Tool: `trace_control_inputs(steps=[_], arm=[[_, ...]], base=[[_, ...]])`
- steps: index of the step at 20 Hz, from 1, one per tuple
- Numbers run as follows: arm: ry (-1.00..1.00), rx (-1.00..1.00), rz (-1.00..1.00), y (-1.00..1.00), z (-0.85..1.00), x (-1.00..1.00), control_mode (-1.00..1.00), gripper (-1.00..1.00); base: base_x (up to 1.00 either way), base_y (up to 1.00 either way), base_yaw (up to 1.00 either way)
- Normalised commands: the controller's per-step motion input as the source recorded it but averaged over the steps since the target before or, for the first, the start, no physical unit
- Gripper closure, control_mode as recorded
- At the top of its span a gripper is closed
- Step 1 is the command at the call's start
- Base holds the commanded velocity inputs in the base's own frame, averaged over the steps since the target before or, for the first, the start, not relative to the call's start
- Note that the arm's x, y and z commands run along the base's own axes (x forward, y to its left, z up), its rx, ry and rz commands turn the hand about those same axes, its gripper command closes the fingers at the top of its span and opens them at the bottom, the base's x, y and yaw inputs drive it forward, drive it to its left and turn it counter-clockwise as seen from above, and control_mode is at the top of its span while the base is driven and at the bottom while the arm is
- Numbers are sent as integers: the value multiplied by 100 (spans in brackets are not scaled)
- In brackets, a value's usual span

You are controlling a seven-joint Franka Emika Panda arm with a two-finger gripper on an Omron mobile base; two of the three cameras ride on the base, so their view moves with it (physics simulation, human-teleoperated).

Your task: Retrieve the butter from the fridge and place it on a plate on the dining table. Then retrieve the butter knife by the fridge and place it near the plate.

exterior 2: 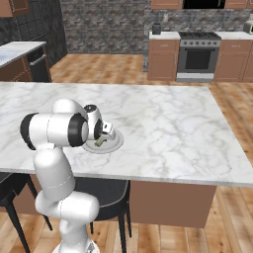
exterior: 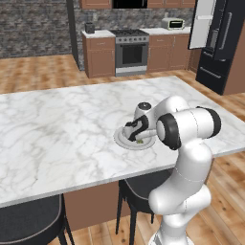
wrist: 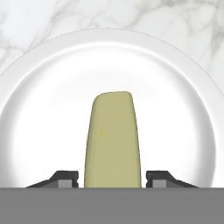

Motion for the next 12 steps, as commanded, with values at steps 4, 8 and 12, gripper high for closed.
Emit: trace_control_inputs(steps=[4,8,12], arm=[[1,0,0,0,1,0,-100,-100],[1,0,0,0,28,-6,-100,-100],[0,1,0,-16,87,-55,-100,-100]], base=[[0,0,0],[0,0,0],[0,0,0]])
